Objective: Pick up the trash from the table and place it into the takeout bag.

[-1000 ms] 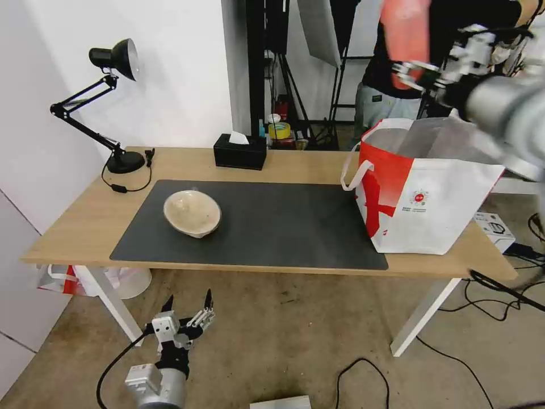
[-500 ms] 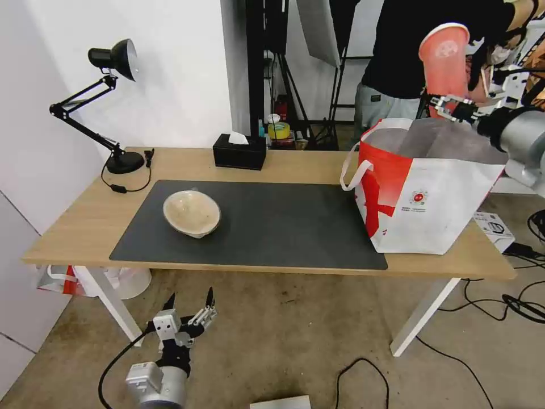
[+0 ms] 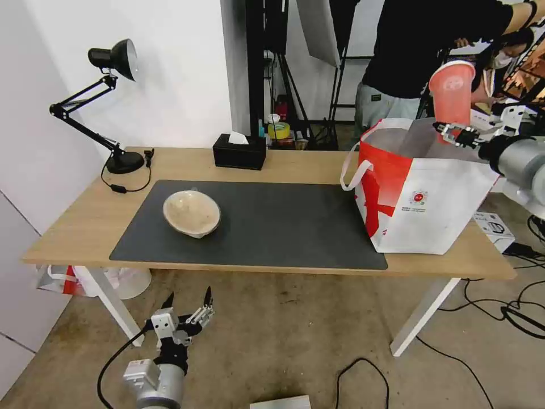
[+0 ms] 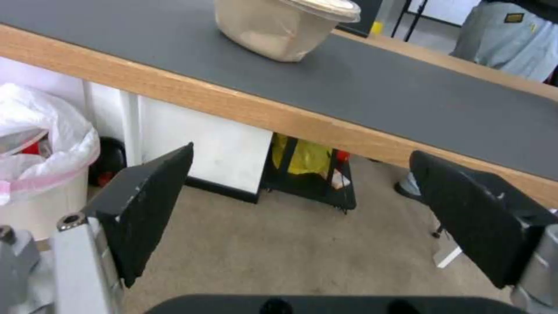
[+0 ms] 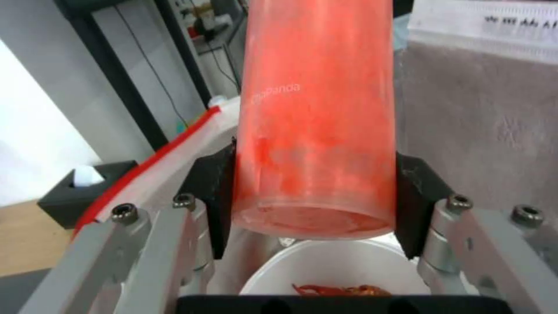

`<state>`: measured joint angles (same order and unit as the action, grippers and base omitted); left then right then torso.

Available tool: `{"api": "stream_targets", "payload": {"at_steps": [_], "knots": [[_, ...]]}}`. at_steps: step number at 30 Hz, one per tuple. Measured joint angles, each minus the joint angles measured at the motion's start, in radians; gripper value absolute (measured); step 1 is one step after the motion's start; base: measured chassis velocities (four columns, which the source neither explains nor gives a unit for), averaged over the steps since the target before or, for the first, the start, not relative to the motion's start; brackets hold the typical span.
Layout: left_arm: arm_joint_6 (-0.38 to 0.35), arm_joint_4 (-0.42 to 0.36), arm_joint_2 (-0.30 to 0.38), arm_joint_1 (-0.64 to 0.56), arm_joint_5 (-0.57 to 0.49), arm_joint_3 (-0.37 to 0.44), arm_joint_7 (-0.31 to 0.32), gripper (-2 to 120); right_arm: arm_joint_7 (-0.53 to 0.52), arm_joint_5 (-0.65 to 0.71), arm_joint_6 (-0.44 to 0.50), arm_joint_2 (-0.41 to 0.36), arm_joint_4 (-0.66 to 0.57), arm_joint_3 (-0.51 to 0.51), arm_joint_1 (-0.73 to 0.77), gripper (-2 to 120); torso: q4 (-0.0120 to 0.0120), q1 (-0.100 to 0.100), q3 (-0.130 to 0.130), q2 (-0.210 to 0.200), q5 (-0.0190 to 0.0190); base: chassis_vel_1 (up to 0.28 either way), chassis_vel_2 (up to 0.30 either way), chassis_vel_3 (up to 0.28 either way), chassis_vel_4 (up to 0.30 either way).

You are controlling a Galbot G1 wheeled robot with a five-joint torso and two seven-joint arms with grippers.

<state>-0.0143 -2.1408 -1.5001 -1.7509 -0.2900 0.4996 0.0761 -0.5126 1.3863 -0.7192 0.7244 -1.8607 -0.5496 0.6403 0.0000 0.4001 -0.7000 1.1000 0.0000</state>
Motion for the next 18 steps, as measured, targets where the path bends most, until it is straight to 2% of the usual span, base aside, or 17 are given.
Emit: {"api": "stream_targets", "payload": {"at_steps": [18], "knots": [[0.005,-0.002,-0.012,-0.018,0.011,0.0,0.0,100,0.008,-0.027,0.003,0.054,0.09,0.041,-0.024,50,0.0,0.0,0.0,0.0,-0.0001,0.0,0.0,0.0,0.0]]}}
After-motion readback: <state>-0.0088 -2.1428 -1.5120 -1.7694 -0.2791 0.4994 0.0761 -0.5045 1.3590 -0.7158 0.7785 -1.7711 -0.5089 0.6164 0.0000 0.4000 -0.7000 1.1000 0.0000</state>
